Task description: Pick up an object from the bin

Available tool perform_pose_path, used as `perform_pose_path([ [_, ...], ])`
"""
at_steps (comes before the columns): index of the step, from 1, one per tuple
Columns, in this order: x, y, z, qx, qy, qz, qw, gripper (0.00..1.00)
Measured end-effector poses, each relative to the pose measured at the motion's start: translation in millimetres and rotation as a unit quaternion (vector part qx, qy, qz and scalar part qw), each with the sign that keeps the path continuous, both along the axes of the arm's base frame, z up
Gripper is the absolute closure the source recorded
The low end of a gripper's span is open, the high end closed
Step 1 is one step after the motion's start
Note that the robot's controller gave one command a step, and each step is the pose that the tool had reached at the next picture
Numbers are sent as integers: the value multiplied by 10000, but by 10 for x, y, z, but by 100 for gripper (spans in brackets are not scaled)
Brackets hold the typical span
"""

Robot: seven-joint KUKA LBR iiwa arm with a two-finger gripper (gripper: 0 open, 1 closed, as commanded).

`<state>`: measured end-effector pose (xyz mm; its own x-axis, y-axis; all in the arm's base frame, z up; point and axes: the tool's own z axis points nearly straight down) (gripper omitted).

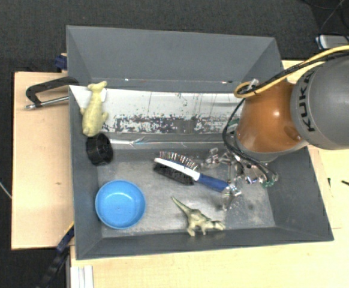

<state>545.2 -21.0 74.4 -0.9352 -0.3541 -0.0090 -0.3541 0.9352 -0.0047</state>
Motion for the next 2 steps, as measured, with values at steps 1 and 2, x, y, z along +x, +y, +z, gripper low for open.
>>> perform_pose_path([
  [1,13,8,2,14,-37,-8,10000,100],
  [2,93,-5,1277,6,-22,86,10000,100],
])
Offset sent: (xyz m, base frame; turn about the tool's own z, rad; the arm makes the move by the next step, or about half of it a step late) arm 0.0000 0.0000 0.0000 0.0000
